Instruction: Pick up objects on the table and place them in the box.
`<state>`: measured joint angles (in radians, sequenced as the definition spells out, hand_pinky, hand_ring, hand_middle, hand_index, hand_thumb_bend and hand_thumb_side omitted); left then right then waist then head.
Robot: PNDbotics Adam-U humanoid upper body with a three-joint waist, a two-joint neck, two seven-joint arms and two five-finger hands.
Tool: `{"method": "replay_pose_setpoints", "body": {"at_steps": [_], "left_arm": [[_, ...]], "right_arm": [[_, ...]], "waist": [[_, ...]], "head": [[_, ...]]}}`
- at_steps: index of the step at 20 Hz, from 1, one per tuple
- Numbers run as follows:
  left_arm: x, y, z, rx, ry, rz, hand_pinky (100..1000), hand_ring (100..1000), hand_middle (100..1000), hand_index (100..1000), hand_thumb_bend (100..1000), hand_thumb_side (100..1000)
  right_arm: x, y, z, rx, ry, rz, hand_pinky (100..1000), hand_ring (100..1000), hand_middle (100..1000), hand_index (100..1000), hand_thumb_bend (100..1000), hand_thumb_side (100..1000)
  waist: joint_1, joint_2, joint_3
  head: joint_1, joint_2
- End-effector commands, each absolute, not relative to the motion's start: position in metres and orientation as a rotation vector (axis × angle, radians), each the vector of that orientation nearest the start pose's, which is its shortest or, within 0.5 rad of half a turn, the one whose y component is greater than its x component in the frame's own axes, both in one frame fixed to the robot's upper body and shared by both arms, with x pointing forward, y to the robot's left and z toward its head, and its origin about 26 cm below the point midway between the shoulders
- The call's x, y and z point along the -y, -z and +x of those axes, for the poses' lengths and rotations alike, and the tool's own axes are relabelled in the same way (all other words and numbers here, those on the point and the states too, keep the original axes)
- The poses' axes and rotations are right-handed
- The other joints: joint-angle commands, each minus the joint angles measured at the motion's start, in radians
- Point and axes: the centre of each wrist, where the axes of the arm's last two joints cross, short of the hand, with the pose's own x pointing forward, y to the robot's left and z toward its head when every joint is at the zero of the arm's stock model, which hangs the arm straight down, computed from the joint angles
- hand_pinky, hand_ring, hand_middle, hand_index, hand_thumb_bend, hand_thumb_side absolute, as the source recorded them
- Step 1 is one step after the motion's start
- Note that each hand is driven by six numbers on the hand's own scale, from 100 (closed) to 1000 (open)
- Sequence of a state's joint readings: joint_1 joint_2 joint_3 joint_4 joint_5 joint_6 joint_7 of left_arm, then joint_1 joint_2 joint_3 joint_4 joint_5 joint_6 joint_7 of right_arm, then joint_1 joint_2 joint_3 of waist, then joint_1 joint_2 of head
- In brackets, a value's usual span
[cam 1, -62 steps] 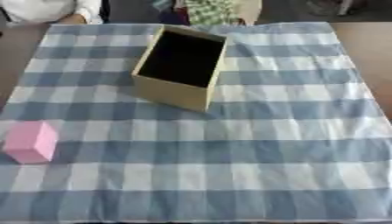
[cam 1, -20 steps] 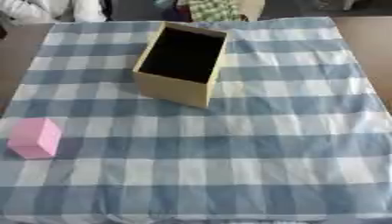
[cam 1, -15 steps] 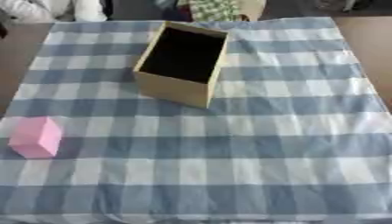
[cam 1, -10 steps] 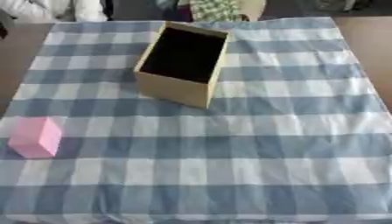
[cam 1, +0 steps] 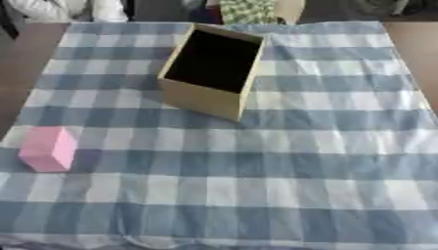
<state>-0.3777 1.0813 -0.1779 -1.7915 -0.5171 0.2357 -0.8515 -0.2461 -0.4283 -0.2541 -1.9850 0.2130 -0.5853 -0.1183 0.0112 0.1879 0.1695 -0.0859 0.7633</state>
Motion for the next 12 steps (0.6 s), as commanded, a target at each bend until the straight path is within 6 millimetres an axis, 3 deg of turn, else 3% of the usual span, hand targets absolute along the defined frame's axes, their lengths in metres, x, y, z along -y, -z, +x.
{"method": "replay_pose_setpoints", "body": {"at_steps": [1, 12], "left_arm": [[-0.35, -0.274, 0.315, 0.875, 1.613, 0.818, 686, 813, 882, 934, 614, 449], [-0.322, -0.281, 0.325, 0.988, 1.671, 0.741, 664, 796, 858, 929, 595, 456]], "right_arm": [[0.342, -0.226, 0.284, -3.181, 0.593, 0.807, 789, 617, 594, 779, 100, 751], [0.341, -0.225, 0.284, -3.189, 0.594, 0.794, 788, 617, 594, 778, 100, 750]], "waist": [[0.002, -0.015, -0.001], [0.004, -0.017, -0.01]], "head": [[0.025, 0.007], [0.029, 0.007]]}}
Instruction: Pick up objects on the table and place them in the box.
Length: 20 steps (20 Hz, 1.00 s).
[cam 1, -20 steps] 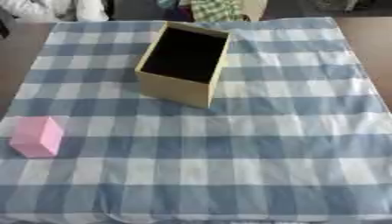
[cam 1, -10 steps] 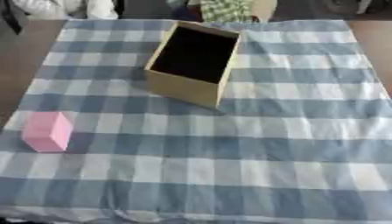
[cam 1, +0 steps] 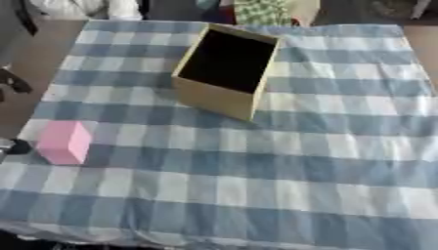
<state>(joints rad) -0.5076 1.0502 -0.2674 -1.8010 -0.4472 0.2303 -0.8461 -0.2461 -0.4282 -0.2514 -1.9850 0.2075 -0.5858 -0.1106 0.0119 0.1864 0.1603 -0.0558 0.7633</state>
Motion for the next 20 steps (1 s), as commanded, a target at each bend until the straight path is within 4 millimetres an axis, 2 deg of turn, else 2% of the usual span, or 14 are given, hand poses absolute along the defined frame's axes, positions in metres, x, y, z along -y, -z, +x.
{"method": "replay_pose_setpoints", "body": {"at_steps": [1, 9, 14, 20], "left_arm": [[-0.319, -0.282, 0.326, 0.99, 1.679, 0.734, 664, 796, 859, 929, 591, 456], [-0.311, -0.273, 0.339, 0.926, 1.725, 0.675, 690, 818, 881, 945, 615, 441], [-0.313, -0.259, 0.348, 0.872, 1.744, 0.671, 727, 845, 912, 957, 717, 448], [-0.317, -0.248, 0.357, 0.825, 1.767, 0.689, 742, 868, 931, 959, 734, 448]], "right_arm": [[0.341, -0.225, 0.284, -3.19, 0.594, 0.792, 788, 616, 594, 778, 100, 749], [0.34, -0.225, 0.284, -3.195, 0.59, 0.781, 787, 616, 593, 778, 100, 748], [0.34, -0.225, 0.285, -3.195, 0.586, 0.775, 786, 614, 591, 777, 100, 747], [0.339, -0.225, 0.285, -3.197, 0.584, 0.77, 786, 613, 590, 776, 100, 747]], "waist": [[0.004, -0.016, -0.001], [0.004, -0.015, -0.008], [0.004, -0.013, -0.012], [0.002, -0.011, -0.014]], "head": [[-0.001, 0.007], [-0.005, 0.007], [-0.003, 0.007], [0.0, 0.007]]}}
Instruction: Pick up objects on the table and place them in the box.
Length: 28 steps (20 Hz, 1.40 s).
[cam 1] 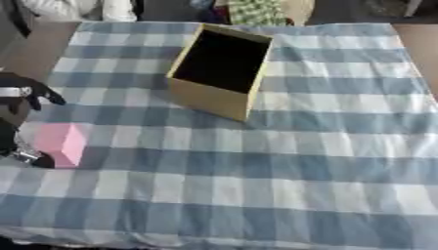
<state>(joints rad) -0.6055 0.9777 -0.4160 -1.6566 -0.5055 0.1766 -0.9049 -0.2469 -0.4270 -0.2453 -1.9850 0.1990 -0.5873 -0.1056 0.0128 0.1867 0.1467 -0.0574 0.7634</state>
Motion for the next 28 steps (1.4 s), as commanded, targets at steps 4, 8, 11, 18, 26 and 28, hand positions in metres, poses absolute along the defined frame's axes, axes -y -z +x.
{"method": "replay_pose_setpoints", "body": {"at_steps": [4, 8, 11, 18, 26, 28], "left_arm": [[-0.316, -0.245, 0.362, 0.817, 1.767, 0.698, 761, 888, 938, 964, 744, 451], [-0.317, -0.241, 0.369, 0.809, 1.743, 0.702, 757, 883, 930, 959, 739, 458], [-0.317, -0.237, 0.374, 0.804, 1.724, 0.693, 754, 881, 930, 956, 727, 465], [-0.324, -0.218, 0.387, 0.749, 1.706, 0.649, 758, 876, 919, 947, 712, 462], [-0.33, -0.204, 0.395, 0.708, 1.704, 0.637, 673, 803, 856, 924, 597, 419], [-0.329, -0.205, 0.395, 0.714, 1.706, 0.637, 627, 760, 814, 896, 545, 402]], "right_arm": [[0.339, -0.224, 0.285, -3.2, 0.583, 0.768, 786, 613, 590, 776, 100, 747], [0.338, -0.224, 0.285, -3.202, 0.58, 0.767, 785, 612, 590, 776, 100, 747], [0.338, -0.223, 0.285, -3.205, 0.576, 0.765, 785, 612, 589, 776, 100, 748], [0.337, -0.223, 0.285, -3.208, 0.566, 0.763, 784, 611, 589, 776, 100, 748], [0.337, -0.222, 0.286, -3.21, 0.558, 0.761, 784, 611, 589, 776, 100, 749], [0.337, -0.222, 0.286, -3.211, 0.557, 0.762, 784, 611, 589, 776, 100, 749]], "waist": [[0.0, -0.011, -0.001], [-0.001, -0.009, -0.002], [-0.003, -0.007, -0.003], [-0.006, 0.0, -0.007], [-0.01, 0.002, -0.008], [-0.011, 0.003, -0.007]], "head": [[0.004, 0.007], [0.005, 0.007], [0.005, 0.007], [0.008, 0.005], [0.01, 0.0], [0.01, 0.001]]}}
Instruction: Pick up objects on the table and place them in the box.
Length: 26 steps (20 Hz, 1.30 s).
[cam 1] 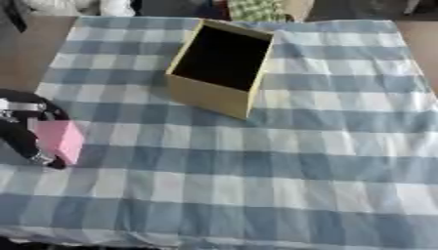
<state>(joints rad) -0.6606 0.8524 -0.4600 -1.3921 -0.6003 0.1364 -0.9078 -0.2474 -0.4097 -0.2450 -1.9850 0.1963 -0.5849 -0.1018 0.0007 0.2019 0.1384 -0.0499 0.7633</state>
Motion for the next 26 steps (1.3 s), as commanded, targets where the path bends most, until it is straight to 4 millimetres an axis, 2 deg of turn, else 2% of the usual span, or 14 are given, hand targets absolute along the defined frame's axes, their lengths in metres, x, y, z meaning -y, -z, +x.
{"method": "replay_pose_setpoints", "body": {"at_steps": [1, 3, 4, 6, 9, 13, 16, 20, 26], "left_arm": [[-0.328, -0.206, 0.395, 0.72, 1.708, 0.638, 598, 732, 776, 876, 512, 393], [-0.325, -0.212, 0.394, 0.742, 1.712, 0.649, 544, 670, 667, 837, 458, 387], [-0.323, -0.215, 0.393, 0.754, 1.714, 0.656, 529, 654, 638, 830, 444, 389], [-0.32, -0.222, 0.391, 0.781, 1.709, 0.676, 491, 608, 578, 797, 359, 378], [-0.317, -0.227, 0.388, 0.821, 1.693, 0.704, 477, 598, 583, 796, 271, 370], [-0.314, -0.236, 0.383, 0.846, 1.684, 0.724, 460, 584, 585, 795, 226, 371], [-0.31, -0.249, 0.38, 0.876, 1.682, 0.75, 418, 549, 585, 791, 100, 349], [-0.303, -0.263, 0.376, 0.908, 1.688, 0.77, 410, 543, 590, 791, 100, 315], [-0.287, -0.282, 0.375, 0.968, 1.704, 0.785, 402, 536, 586, 785, 100, 325]], "right_arm": [[0.337, -0.222, 0.286, -3.211, 0.556, 0.762, 784, 611, 589, 776, 100, 749], [0.337, -0.222, 0.286, -3.213, 0.555, 0.763, 784, 611, 589, 776, 100, 749], [0.337, -0.221, 0.286, -3.214, 0.555, 0.764, 784, 611, 589, 776, 100, 749], [0.337, -0.221, 0.285, -3.215, 0.553, 0.765, 784, 611, 589, 776, 100, 749], [0.337, -0.221, 0.285, -3.217, 0.552, 0.768, 784, 611, 589, 776, 100, 750], [0.337, -0.22, 0.285, -3.218, 0.552, 0.773, 784, 611, 589, 776, 100, 749], [0.338, -0.22, 0.285, -3.218, 0.552, 0.777, 784, 612, 590, 776, 100, 749], [0.338, -0.22, 0.285, -3.217, 0.553, 0.781, 784, 612, 589, 776, 100, 749], [0.338, -0.22, 0.284, -3.218, 0.555, 0.783, 784, 612, 589, 776, 100, 750]], "waist": [[0.001, -0.012, 0.002], [0.0, -0.013, 0.004], [0.0, -0.013, 0.004], [0.0, -0.013, 0.005], [0.0, -0.014, 0.005], [0.001, -0.015, 0.006], [0.003, -0.017, 0.007], [0.004, -0.018, 0.007], [0.006, -0.018, 0.007]], "head": [[0.003, 0.001], [0.003, 0.002], [0.003, 0.002], [0.002, 0.002], [0.001, 0.003], [0.0, 0.005], [-0.003, 0.005], [-0.008, 0.002], [-0.014, 0.004]]}}
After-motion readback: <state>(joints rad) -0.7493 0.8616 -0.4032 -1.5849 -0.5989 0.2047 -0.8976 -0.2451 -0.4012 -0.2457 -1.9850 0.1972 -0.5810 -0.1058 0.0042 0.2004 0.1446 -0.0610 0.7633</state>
